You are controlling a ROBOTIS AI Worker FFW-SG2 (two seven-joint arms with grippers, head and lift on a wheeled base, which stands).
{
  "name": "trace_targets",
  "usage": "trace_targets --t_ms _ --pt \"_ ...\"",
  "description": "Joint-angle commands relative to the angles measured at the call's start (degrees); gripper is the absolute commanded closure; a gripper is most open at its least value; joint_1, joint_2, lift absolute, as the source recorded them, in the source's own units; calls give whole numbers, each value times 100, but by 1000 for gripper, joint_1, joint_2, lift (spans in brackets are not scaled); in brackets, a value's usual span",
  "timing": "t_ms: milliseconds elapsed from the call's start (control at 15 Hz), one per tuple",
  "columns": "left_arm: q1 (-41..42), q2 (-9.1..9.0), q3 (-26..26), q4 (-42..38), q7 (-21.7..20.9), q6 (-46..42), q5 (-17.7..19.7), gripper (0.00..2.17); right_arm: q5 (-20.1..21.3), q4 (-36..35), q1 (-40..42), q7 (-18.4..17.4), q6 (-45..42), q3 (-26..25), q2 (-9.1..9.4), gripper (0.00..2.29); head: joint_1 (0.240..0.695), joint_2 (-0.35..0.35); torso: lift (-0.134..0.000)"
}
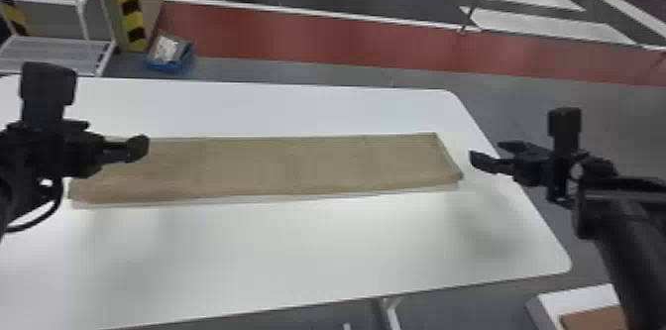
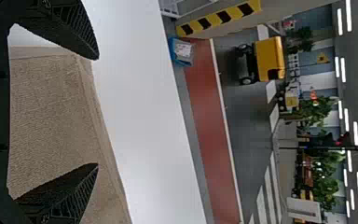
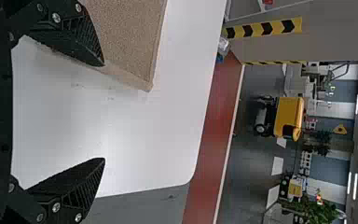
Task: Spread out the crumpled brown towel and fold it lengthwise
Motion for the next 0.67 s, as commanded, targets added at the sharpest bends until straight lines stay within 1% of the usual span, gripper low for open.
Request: trace_targets --t_ms 0,67,200,267,333,467,600 --pt "-214 26 68 35 -16 778 330 73 46 -6 -22 0 29 107 8 191 695 -246 -120" --pt "-284 26 77 123 -16 919 479 73 125 -6 -31 0 46 124 8 194 695 -244 -120" --pt "-381 26 86 228 -25 1148 576 73 178 -6 -66 8 117 177 8 218 695 -240 -120" --pt "-469 26 86 334 -25 1341 699 73 187 -6 -83 44 152 186 8 218 695 -240 -120" --pt "-504 35 103 386 -25 1341 761 73 195 -6 -92 44 152 212 17 218 695 -238 -120" --pt "-504 26 112 413 2 1341 725 73 195 -6 -127 44 169 230 8 218 695 -237 -120" --pt "-513 35 147 413 -25 1359 778 73 195 -6 -163 52 169 300 8 218 695 -234 -120"
